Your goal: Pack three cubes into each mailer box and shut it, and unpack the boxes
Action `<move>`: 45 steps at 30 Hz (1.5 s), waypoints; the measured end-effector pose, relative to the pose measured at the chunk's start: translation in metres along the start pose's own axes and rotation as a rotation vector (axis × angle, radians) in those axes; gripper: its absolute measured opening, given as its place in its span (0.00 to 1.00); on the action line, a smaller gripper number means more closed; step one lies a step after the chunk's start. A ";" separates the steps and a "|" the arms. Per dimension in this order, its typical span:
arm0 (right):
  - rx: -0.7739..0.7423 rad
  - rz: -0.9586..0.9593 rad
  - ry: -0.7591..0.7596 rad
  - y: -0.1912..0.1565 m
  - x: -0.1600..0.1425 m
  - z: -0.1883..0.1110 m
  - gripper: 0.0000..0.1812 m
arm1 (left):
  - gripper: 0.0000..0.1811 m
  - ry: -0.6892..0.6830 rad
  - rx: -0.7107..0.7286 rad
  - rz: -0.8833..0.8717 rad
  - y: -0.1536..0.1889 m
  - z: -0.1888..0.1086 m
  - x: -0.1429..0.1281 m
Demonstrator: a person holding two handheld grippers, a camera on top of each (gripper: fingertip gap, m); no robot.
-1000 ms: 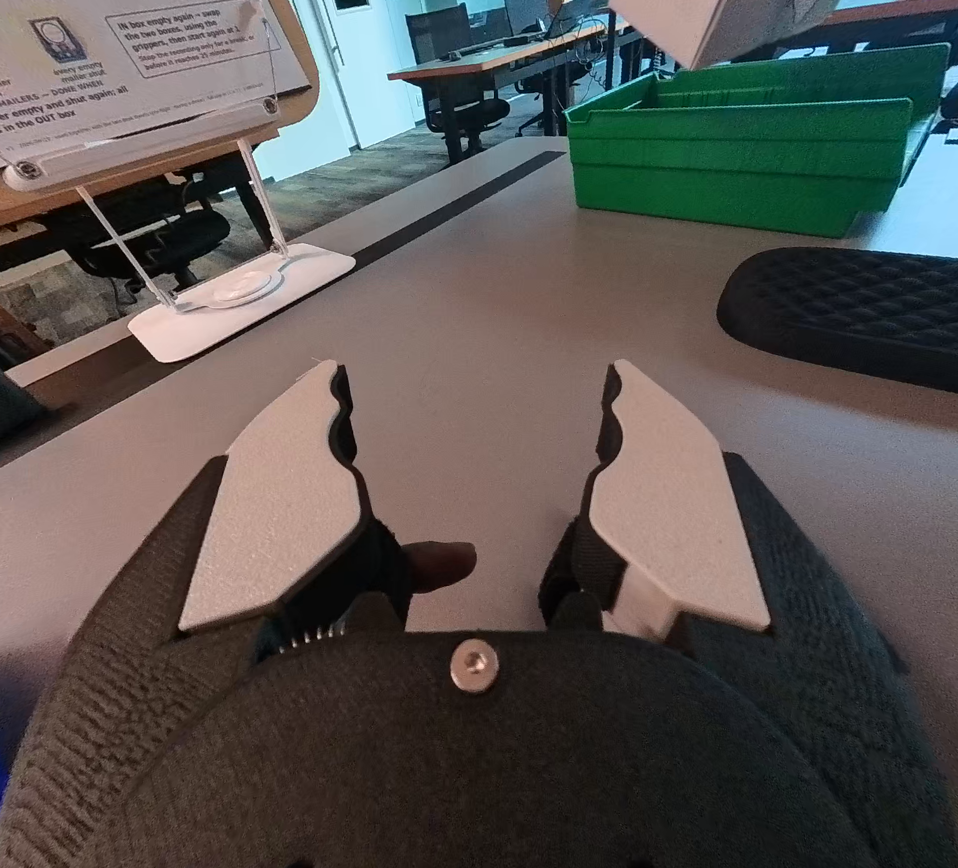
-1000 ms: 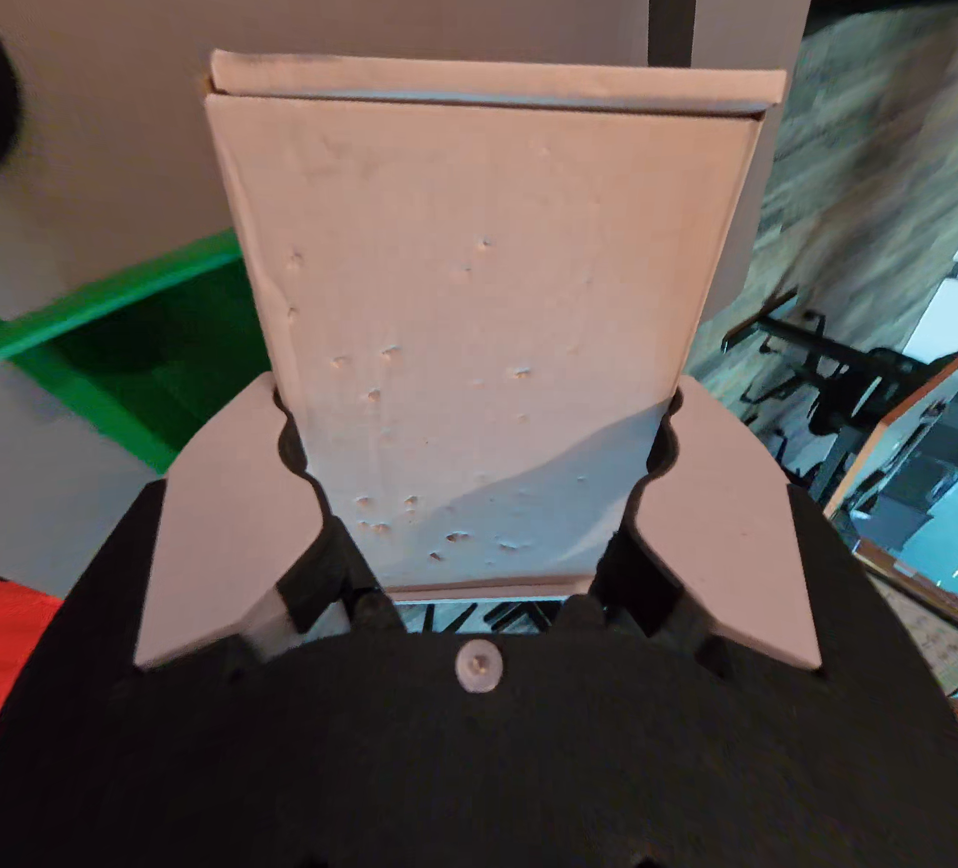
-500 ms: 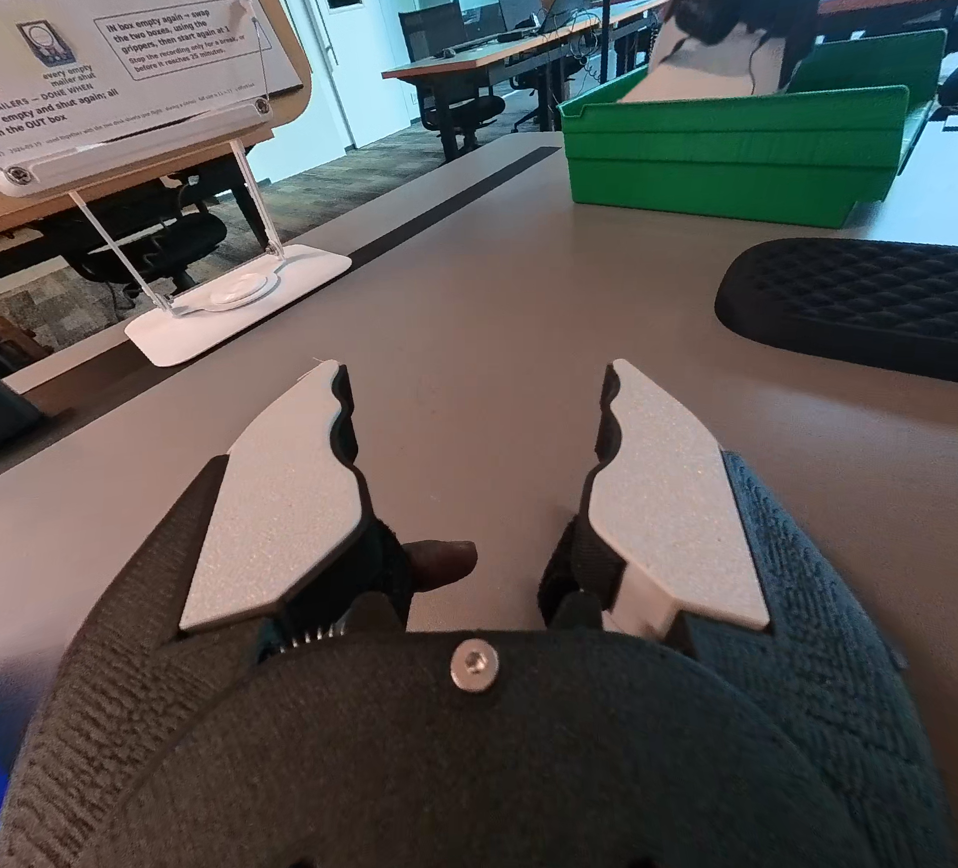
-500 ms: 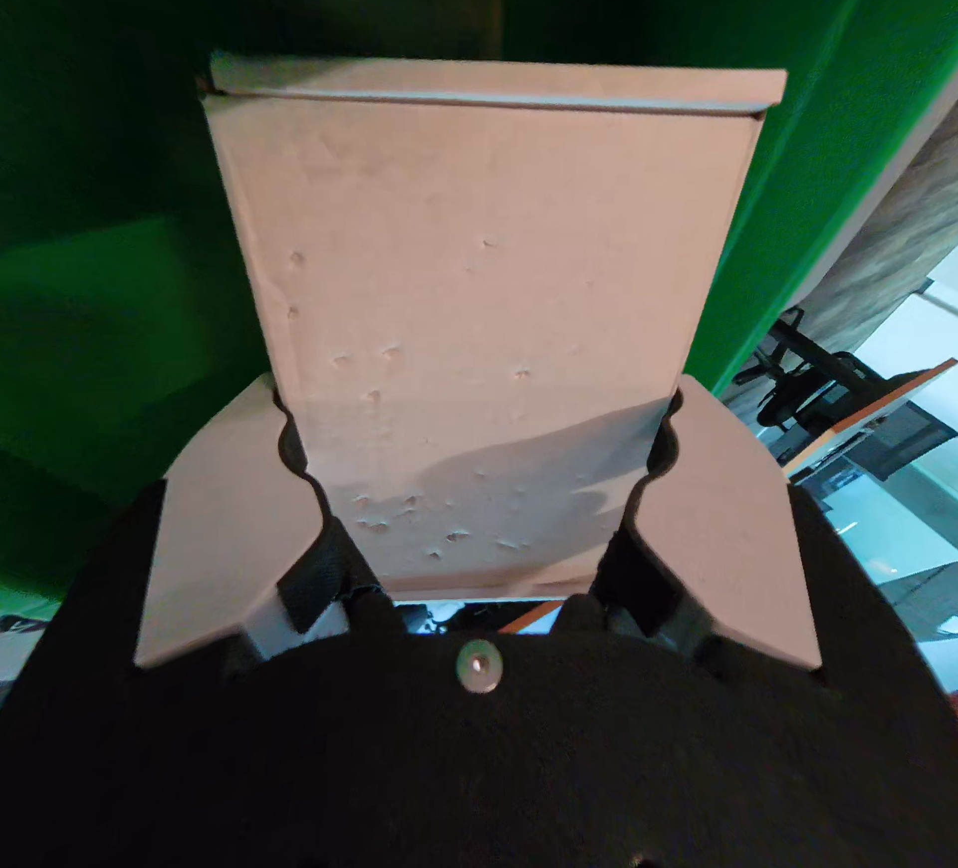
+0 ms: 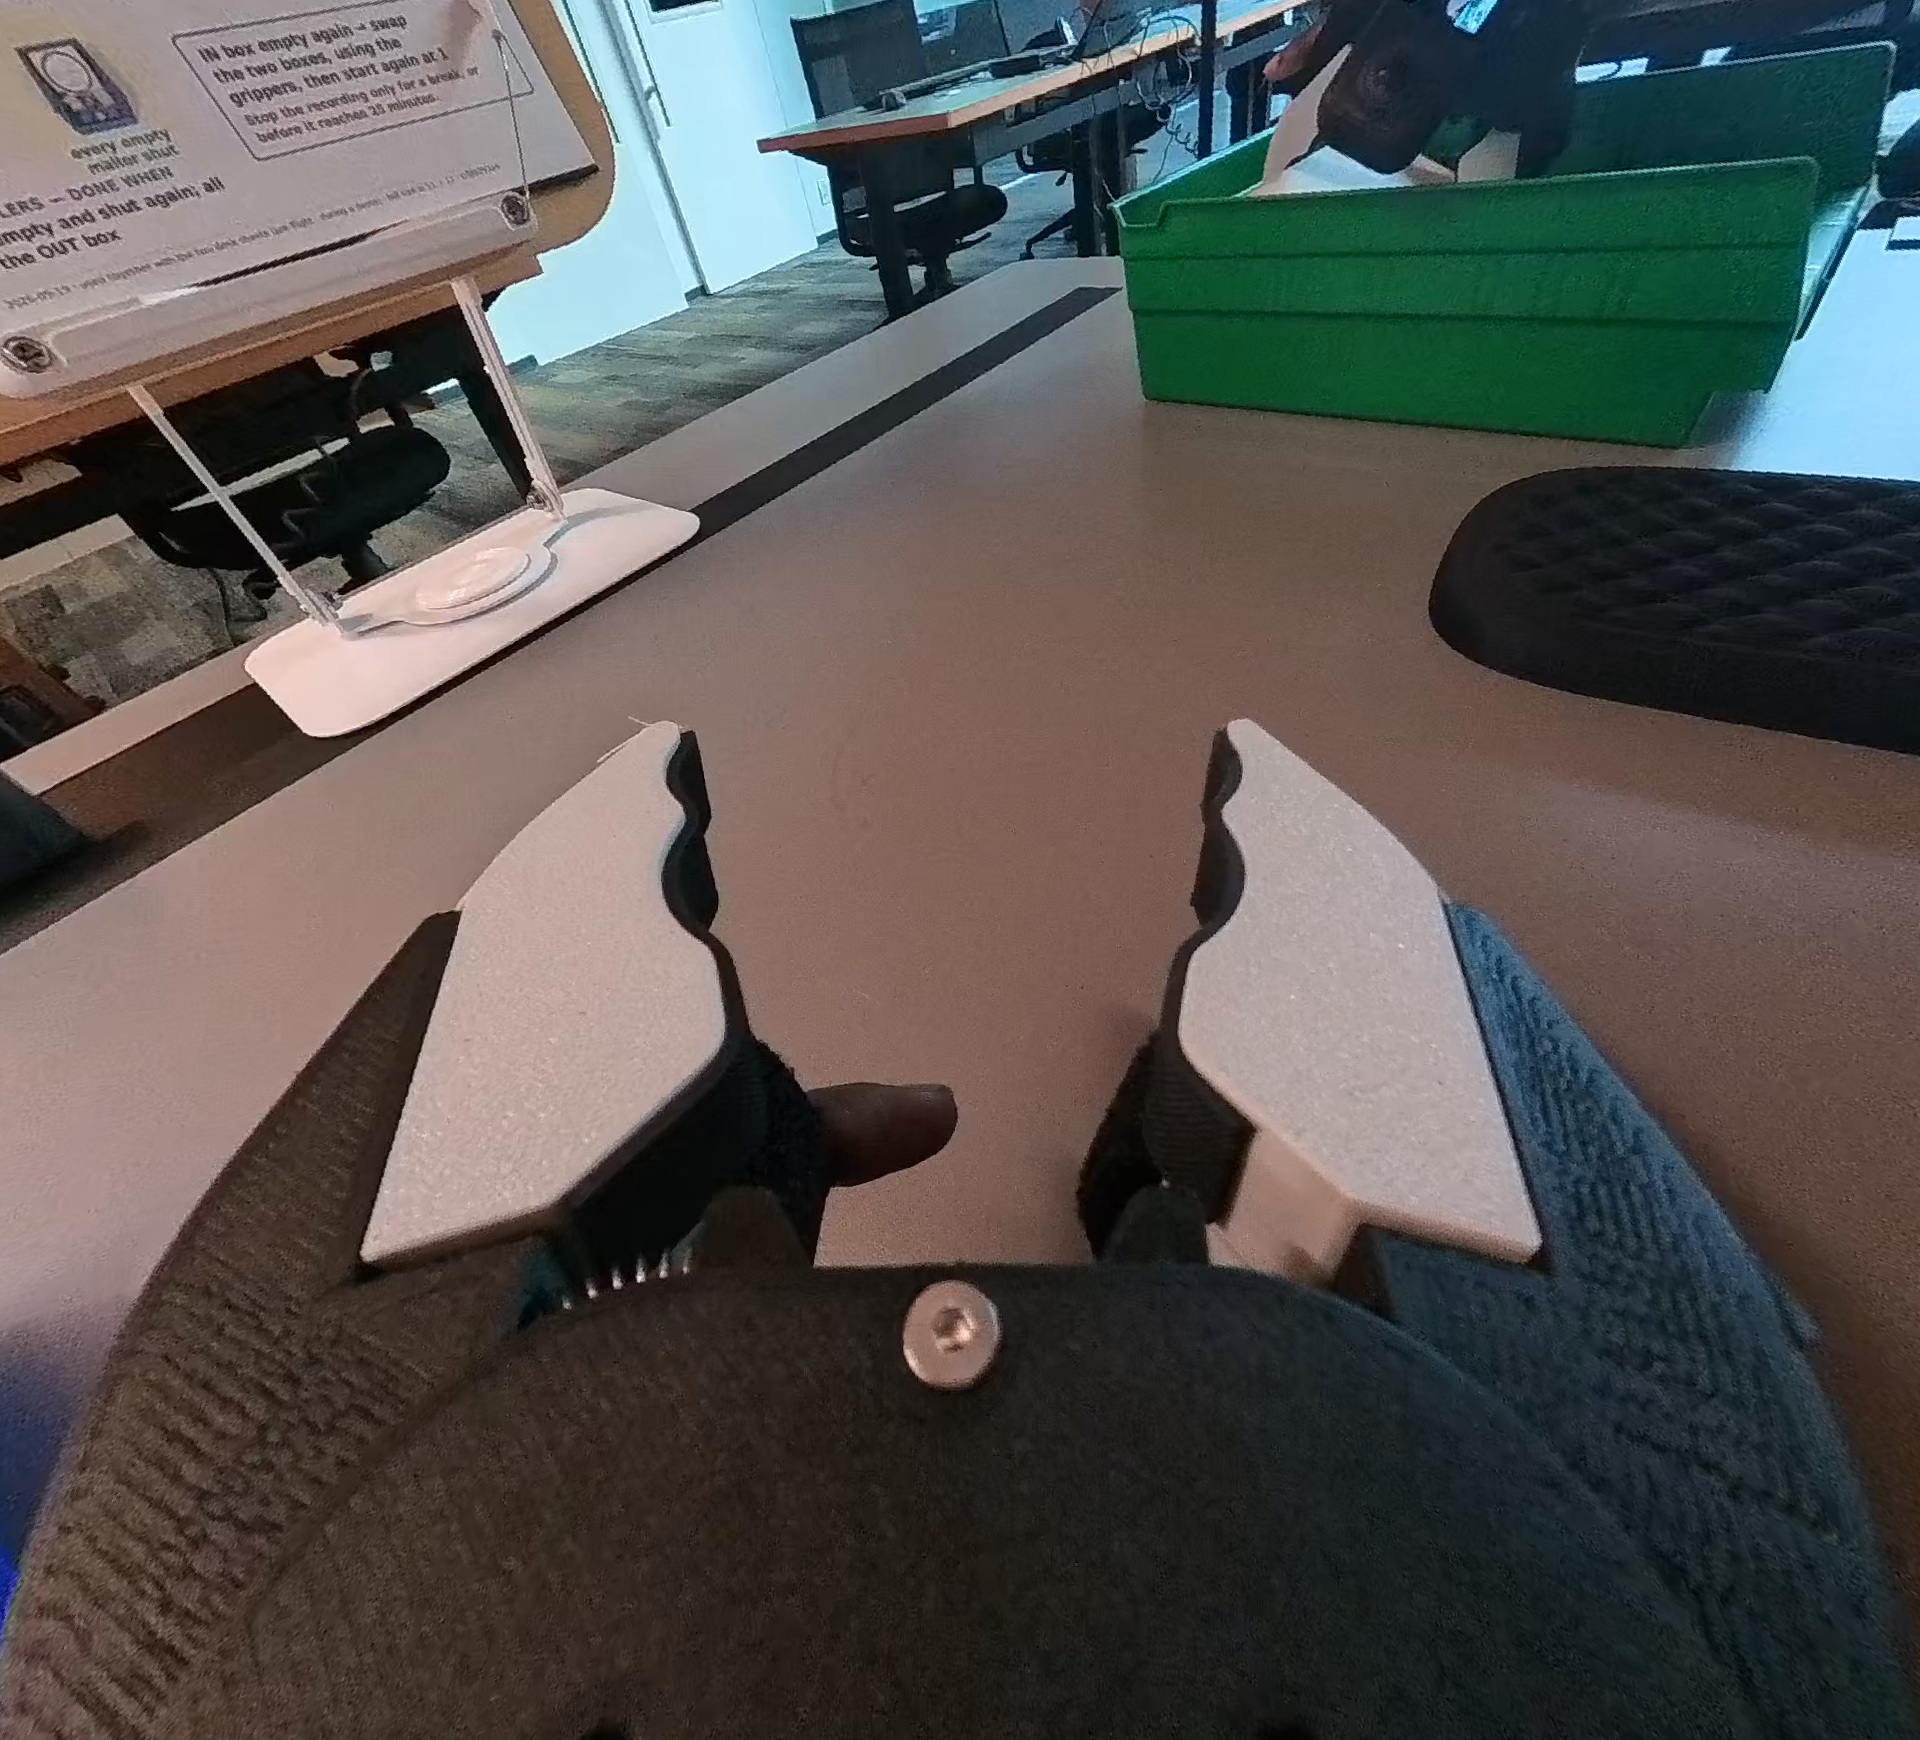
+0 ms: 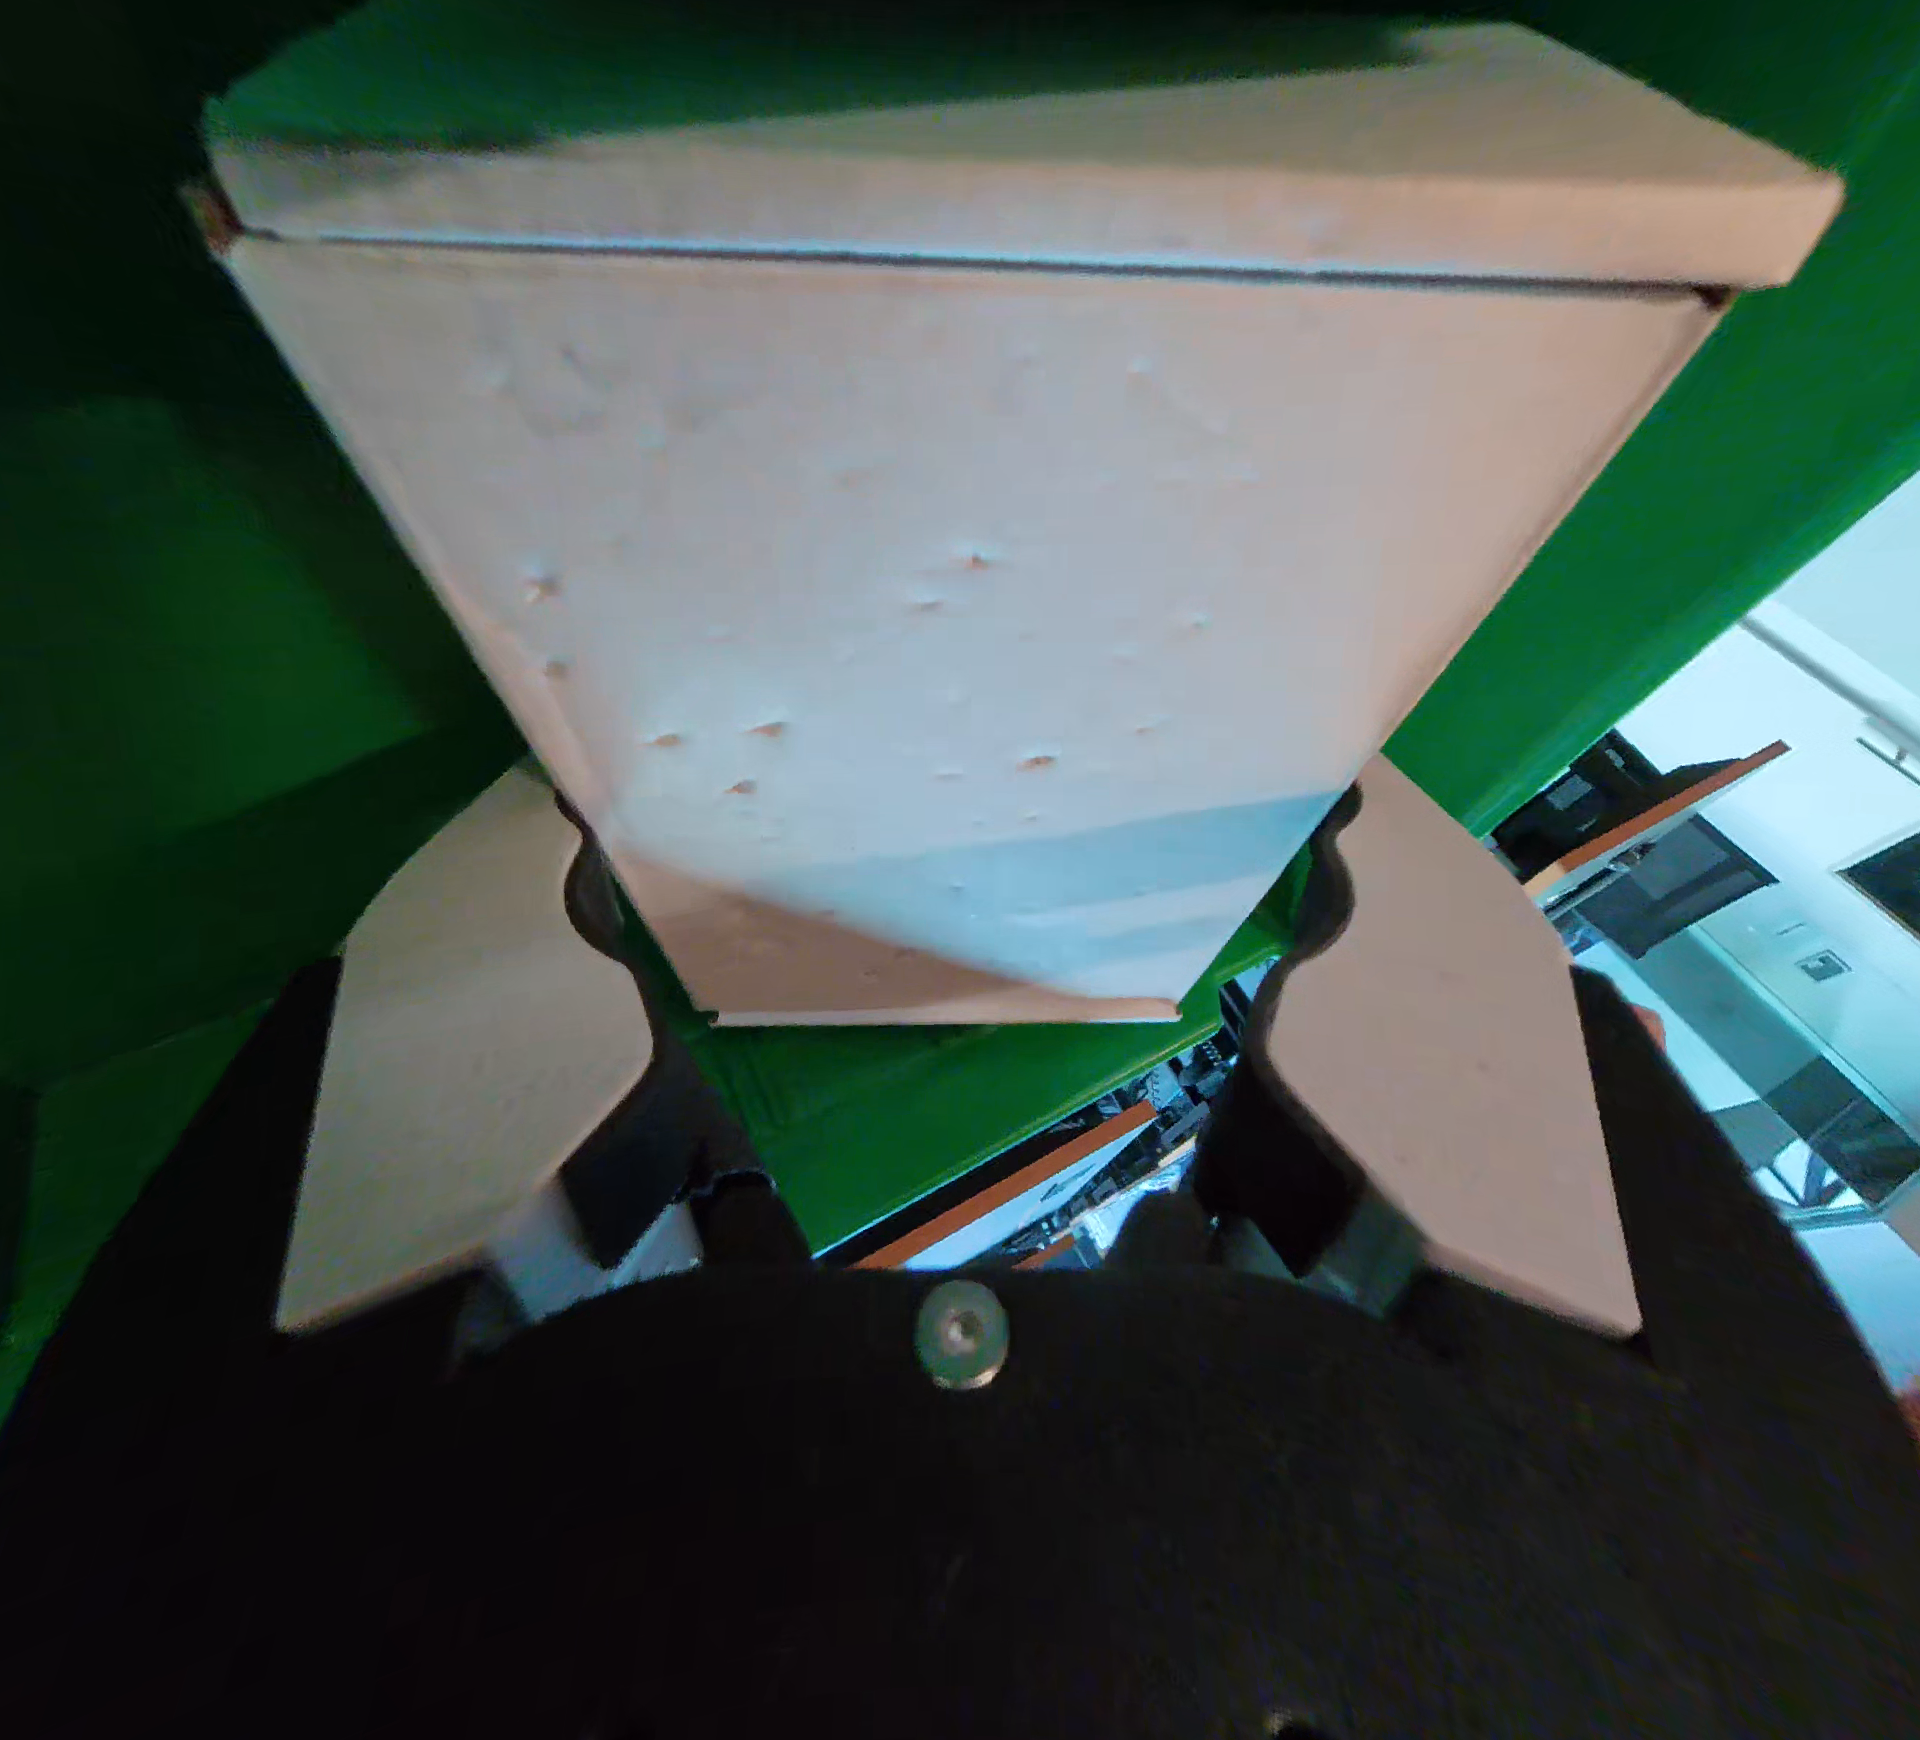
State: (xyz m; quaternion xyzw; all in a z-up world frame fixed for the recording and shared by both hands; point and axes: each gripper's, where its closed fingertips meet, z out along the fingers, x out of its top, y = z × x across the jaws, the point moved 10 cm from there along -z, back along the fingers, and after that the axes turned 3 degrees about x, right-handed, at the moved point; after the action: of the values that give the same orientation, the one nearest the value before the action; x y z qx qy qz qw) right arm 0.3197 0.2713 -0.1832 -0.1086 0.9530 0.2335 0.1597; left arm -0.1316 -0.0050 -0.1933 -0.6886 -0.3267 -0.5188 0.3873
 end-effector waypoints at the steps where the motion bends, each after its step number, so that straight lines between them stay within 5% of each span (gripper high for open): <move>1: -0.007 0.002 0.001 0.000 -0.001 0.000 0.71 | 0.50 0.000 0.000 0.000 0.000 0.000 0.000; 10: -0.133 0.144 0.167 0.005 -0.012 -0.034 0.69 | 0.50 -0.002 0.000 0.007 0.001 0.000 0.000; 15: -0.175 0.519 0.976 -0.006 0.016 -0.127 0.65 | 0.50 -0.007 -0.002 0.013 0.001 0.000 0.000; 19: -0.034 0.561 1.765 -0.060 0.051 -0.199 0.64 | 0.50 -0.007 -0.002 0.018 0.002 0.000 0.000; 22: 0.110 0.517 2.164 -0.105 0.085 -0.213 0.63 | 0.50 -0.010 -0.013 0.025 0.003 0.001 0.000; 25: 0.353 0.506 2.115 -0.135 0.132 -0.190 0.69 | 0.50 -0.005 -0.043 0.018 0.006 0.000 0.002; 29: 0.444 0.507 1.943 -0.159 0.181 -0.149 0.76 | 0.52 0.006 -0.130 -0.018 0.010 -0.005 0.009; 34: 0.424 0.464 1.862 -0.164 0.189 -0.150 0.77 | 0.66 0.109 -0.206 -0.130 -0.008 -0.036 0.043; 37: 0.438 0.531 1.901 -0.160 0.184 -0.148 0.76 | 0.65 0.124 -0.198 -0.102 -0.044 -0.070 0.070; 42: 0.438 0.527 1.897 -0.160 0.185 -0.147 0.75 | 0.64 -0.154 -0.117 -0.050 -0.142 -0.109 0.074; 45: 0.444 0.532 1.900 -0.160 0.185 -0.147 0.75 | 0.64 -0.560 -0.012 0.079 -0.202 -0.115 0.040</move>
State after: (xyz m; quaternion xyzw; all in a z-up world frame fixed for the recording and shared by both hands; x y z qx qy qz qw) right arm 0.1567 0.0380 -0.1912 -0.0014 0.7006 -0.1043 -0.7059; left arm -0.3466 -0.0051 -0.0965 -0.8196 -0.3909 -0.2949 0.2976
